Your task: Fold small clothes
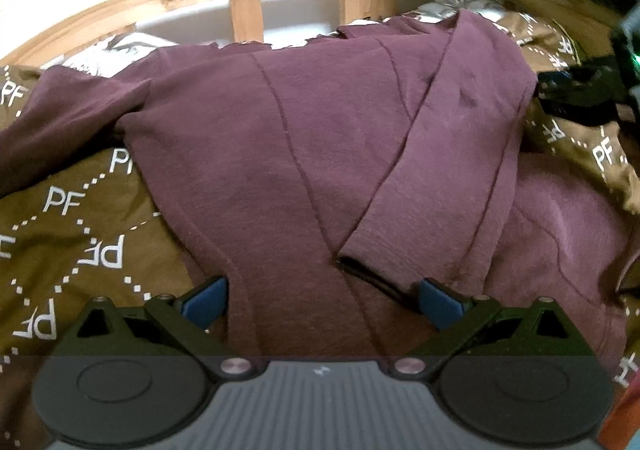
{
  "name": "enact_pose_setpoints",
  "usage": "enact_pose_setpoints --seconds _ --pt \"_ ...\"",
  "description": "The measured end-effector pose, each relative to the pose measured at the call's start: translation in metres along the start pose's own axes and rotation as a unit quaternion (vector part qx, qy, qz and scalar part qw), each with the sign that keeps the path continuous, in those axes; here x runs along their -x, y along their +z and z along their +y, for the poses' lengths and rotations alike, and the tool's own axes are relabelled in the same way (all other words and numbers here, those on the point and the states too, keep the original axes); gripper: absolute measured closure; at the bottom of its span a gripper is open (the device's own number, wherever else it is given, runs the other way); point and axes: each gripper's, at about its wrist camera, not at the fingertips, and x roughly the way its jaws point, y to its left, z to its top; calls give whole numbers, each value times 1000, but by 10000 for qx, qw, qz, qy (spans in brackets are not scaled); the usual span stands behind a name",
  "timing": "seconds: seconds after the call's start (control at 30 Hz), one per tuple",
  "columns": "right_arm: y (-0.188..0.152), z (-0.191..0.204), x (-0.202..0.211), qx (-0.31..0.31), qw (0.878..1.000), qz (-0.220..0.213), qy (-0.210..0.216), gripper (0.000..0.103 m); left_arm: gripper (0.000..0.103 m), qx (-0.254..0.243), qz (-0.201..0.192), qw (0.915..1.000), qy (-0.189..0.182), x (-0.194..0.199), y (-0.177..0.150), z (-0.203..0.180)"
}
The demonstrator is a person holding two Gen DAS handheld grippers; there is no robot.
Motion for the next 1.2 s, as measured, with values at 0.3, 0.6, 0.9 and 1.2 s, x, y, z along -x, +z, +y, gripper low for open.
enact_pose_setpoints --seconds 0.3,0.6,0.9,1.2 --pt "-1 7 42 -302 9994 -38 177 40 1 422 -369 9979 327 34 13 22" --pt "21 33 96 -616 9943 -522 692 3 1 1365 -668 9729 1741 79 34 88" --pt "46 77 127 -439 9857 -900 1357 1 1 3034 -964 8962 3091 122 27 188" --pt "49 87 134 -424 9829 -916 1541 1 1 4428 -902 8112 3712 139 0 288"
